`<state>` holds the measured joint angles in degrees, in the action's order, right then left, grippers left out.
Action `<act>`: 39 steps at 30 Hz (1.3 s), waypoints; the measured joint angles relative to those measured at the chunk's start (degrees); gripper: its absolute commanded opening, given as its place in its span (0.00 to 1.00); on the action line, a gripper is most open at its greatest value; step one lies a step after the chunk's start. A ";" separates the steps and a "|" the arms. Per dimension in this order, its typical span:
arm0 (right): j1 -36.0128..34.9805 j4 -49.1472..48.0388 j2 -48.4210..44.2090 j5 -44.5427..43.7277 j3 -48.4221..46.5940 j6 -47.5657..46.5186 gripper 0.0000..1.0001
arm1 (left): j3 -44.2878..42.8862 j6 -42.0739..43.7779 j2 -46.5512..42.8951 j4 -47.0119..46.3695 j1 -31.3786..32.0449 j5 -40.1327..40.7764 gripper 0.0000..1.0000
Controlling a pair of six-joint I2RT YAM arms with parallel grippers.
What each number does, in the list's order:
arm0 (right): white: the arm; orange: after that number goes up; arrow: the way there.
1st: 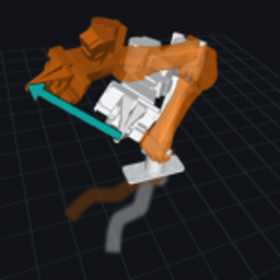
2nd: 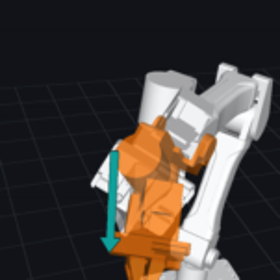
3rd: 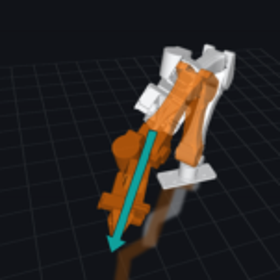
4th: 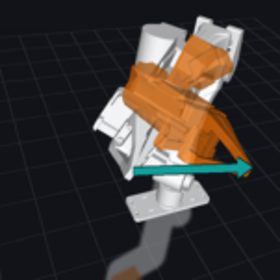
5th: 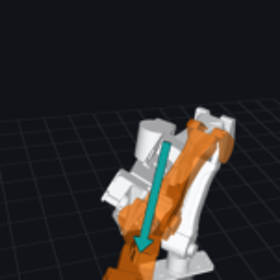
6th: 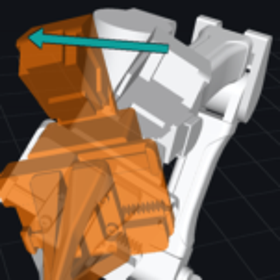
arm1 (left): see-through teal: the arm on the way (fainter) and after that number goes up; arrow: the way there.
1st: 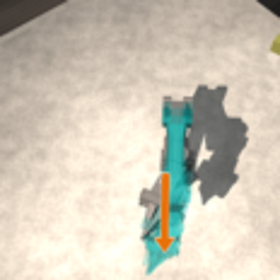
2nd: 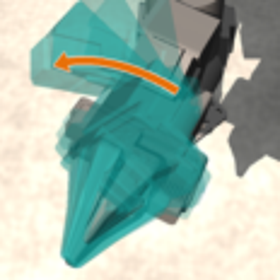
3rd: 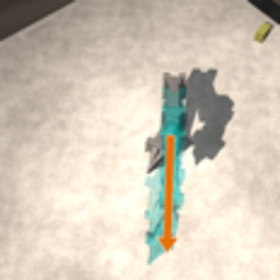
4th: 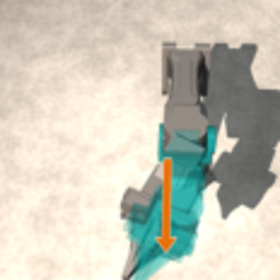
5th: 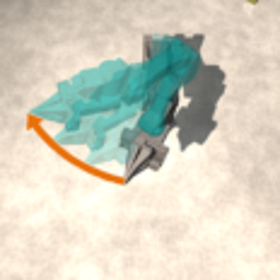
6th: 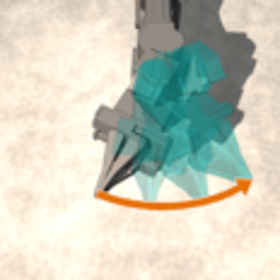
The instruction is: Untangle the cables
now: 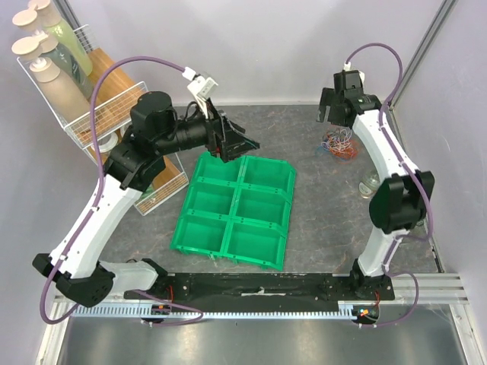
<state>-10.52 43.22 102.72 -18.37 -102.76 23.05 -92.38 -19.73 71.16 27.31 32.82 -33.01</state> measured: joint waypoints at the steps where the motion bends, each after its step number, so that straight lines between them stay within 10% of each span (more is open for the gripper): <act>1: 1.22 0.00 2.16 0.61 -0.59 0.39 0.98 | -0.74 0.42 0.50 0.74 1.05 0.09 0.84; 19: 8.13 -1.49 25.11 4.42 -9.57 0.68 0.72 | -10.32 5.92 9.90 10.49 12.57 7.67 0.82; 28: 8.07 -3.15 25.44 9.18 -7.10 0.48 0.02 | -14.82 5.90 15.26 11.87 13.29 12.24 0.78; 39: 6.54 -1.75 4.68 18.38 9.66 0.42 0.00 | -17.29 5.46 21.68 12.83 13.29 16.52 0.71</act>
<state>-3.99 41.47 107.39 0.01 -93.10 23.46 -109.67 -14.26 92.84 40.14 46.11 -16.49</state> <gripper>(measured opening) 0.017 0.717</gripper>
